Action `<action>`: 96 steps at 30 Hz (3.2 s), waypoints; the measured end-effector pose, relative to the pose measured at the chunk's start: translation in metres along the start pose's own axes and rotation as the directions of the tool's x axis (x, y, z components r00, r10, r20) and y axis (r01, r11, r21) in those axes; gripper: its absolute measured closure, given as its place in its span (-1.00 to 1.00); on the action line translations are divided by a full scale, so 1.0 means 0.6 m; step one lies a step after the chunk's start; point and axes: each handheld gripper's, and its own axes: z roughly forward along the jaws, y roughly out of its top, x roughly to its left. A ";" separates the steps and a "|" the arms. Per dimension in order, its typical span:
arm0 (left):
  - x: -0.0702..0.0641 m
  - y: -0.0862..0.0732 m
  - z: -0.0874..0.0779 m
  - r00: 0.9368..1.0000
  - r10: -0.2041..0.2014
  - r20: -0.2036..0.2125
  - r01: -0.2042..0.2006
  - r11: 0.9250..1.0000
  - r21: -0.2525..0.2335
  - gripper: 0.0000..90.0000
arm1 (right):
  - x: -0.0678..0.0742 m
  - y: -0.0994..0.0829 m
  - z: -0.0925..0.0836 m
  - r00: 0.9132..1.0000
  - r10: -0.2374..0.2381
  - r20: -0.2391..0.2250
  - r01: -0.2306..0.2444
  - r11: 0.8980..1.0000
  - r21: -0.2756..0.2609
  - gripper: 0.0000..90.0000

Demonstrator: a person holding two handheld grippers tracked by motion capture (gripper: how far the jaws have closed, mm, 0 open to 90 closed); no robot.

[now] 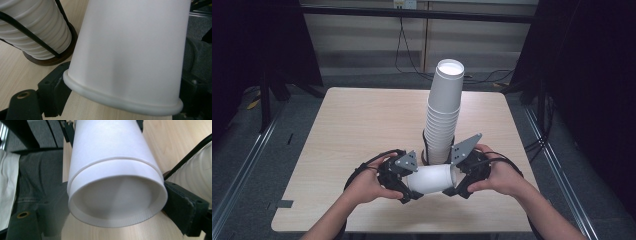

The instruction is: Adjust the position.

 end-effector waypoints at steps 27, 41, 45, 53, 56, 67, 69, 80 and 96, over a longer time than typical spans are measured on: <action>-0.008 0.030 0.020 1.000 0.026 0.006 -0.026 0.991 0.133 -0.68 | 0.007 0.030 0.015 0.999 -0.054 -0.001 0.054 0.982 0.182 -0.69; -0.006 0.032 0.021 0.999 0.035 0.001 -0.035 0.987 0.157 -0.68 | 0.011 0.036 0.028 0.998 -0.069 0.001 0.066 0.966 0.250 -0.68; -0.008 0.032 0.024 1.000 0.025 0.001 -0.025 0.987 0.157 -0.68 | 0.014 0.039 0.029 0.998 -0.069 0.005 0.065 0.961 0.269 -0.68; -0.009 0.034 0.026 0.999 0.048 -0.003 -0.046 0.983 0.176 -0.68 | 0.015 0.039 0.036 0.995 -0.095 -0.006 0.093 0.957 0.274 -0.66; -0.010 0.034 0.027 0.998 0.057 0.004 -0.056 0.981 0.185 -0.68 | 0.015 0.039 0.039 0.996 -0.092 -0.013 0.092 0.957 0.275 -0.65; -0.011 0.038 0.026 0.999 0.046 0.003 -0.046 0.982 0.186 -0.69 | 0.015 0.031 0.049 0.996 -0.086 -0.027 0.090 0.960 0.266 -0.49; -0.010 0.040 0.026 0.998 0.055 0.004 -0.054 0.979 0.197 -0.69 | 0.014 0.029 0.050 0.996 -0.083 -0.026 0.087 0.961 0.263 -0.48; -0.012 0.047 0.027 0.998 0.058 -0.024 -0.051 0.974 0.219 -0.74 | 0.013 0.023 0.051 0.994 -0.107 -0.001 0.104 0.964 0.243 -0.46; -0.007 0.038 0.022 0.996 0.078 -0.032 -0.072 0.985 0.159 -0.80 | 0.009 0.008 0.049 0.995 -0.100 0.019 0.095 0.981 0.170 -0.46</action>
